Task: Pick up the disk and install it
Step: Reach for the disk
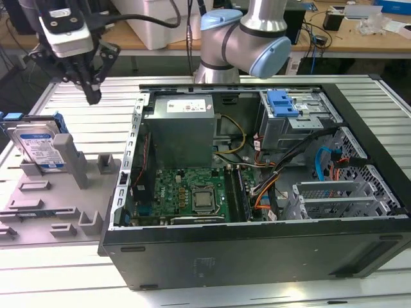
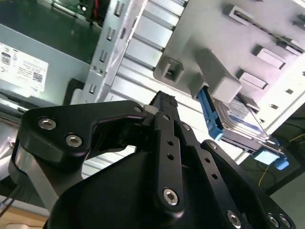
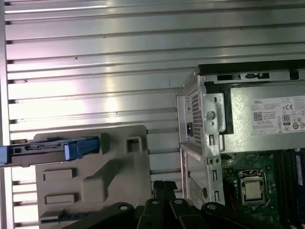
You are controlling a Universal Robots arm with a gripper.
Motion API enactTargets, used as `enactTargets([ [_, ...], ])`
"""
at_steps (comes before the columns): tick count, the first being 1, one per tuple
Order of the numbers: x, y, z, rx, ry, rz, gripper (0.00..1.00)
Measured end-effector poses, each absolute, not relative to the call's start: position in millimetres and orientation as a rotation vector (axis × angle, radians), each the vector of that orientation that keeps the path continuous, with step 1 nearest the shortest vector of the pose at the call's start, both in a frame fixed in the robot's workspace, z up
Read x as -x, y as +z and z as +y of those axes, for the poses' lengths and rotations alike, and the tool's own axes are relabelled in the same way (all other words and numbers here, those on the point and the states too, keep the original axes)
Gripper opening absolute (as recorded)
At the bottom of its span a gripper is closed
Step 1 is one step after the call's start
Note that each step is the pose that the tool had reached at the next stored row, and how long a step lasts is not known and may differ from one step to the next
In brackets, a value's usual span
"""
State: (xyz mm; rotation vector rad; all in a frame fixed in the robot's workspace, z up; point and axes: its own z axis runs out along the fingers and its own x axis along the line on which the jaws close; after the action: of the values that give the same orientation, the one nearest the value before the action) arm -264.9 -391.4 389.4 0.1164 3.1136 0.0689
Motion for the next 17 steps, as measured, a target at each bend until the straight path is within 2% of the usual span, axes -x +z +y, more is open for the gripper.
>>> enactTargets([
  [17,346,385,-369,-0.117,0.069,3.114,0.11],
])
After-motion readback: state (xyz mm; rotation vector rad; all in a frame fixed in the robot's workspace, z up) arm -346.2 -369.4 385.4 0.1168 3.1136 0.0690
